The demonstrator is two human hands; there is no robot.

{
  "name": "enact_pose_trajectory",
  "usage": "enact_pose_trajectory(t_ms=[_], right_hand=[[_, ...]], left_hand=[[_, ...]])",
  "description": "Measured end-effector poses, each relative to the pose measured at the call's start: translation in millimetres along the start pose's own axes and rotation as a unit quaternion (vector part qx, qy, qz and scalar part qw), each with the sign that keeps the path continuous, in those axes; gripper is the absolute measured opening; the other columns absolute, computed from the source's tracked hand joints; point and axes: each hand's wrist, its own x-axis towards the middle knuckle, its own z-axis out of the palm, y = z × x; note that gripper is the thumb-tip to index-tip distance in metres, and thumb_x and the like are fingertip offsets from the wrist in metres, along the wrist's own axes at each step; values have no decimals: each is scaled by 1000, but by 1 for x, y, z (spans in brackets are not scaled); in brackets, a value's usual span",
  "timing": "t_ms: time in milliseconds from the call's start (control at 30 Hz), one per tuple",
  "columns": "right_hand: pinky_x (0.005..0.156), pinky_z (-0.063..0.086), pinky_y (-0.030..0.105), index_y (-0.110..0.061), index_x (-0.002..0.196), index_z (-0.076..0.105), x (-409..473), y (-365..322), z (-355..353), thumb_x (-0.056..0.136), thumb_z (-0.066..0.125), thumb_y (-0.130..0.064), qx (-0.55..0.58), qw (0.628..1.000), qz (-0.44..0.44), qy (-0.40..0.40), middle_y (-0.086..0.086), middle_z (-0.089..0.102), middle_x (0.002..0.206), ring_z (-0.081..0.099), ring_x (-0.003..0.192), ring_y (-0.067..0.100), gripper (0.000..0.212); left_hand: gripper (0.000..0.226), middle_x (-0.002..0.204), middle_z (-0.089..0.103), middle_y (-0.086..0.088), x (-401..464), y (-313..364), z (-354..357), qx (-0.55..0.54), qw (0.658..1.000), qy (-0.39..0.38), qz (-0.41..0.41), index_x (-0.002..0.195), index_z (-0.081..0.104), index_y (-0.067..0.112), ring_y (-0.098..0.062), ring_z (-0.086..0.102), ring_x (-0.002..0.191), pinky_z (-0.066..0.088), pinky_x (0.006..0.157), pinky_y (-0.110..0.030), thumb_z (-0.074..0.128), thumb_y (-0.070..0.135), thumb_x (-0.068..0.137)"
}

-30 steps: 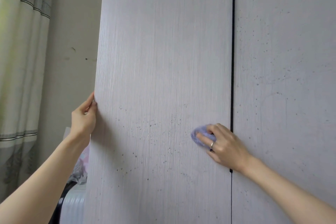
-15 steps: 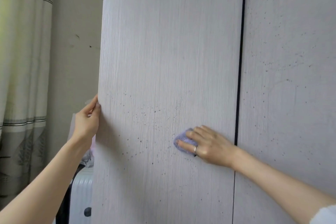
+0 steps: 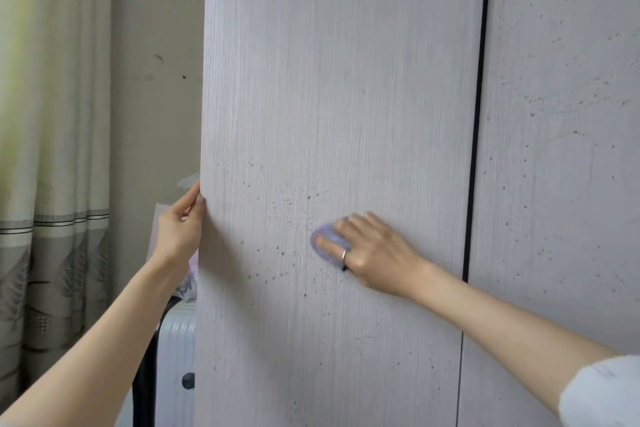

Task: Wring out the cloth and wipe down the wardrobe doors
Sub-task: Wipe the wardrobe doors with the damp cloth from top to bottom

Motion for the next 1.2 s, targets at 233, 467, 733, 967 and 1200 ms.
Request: enact_pose_trajectory(t_ms=[233,467,733,967,1200], right_hand=[[62,41,39,-5,110,66,48,67,-19,66,65,-6,-63,939,324,95,21,53,83,55,71,36,44],[65,34,35,-11,107,65,16,-23,12,96,39,-7,-4,999,-34,42,10,63,88,52,78,26,29],[61,39,35,-1,100,66,88,35,-4,56,81,-2,-14,946,312,91,19,54,80,56,68,34,47],[62,34,33,-11,93,70,53,-49,26,80,50,-8,13,999,-48,7,6,61,82,54,69,24,24],[60,43,36,-3,103,68,101,21,6,56,79,-1,2,956,277,92,19,56,82,57,69,35,49]], left_hand=[[36,134,53,3,1,-4,-2,10,1000,5,0,134,48,27,-16,48,122,36,109,-44,43,20,100],[36,121,54,10,-6,-4,-3,17,1000,-6,-10,135,48,29,-15,48,121,35,109,-42,41,21,101],[35,131,55,1,-6,-7,-5,24,1000,-10,-9,134,49,30,-17,49,121,36,108,-43,42,21,101],[34,132,56,-5,-9,-5,-3,19,1000,-2,5,131,49,32,-21,52,116,39,105,-42,40,18,101],[35,130,57,-1,-7,-6,-5,12,1000,-12,-7,134,50,25,-19,50,119,37,107,-42,40,16,101]])
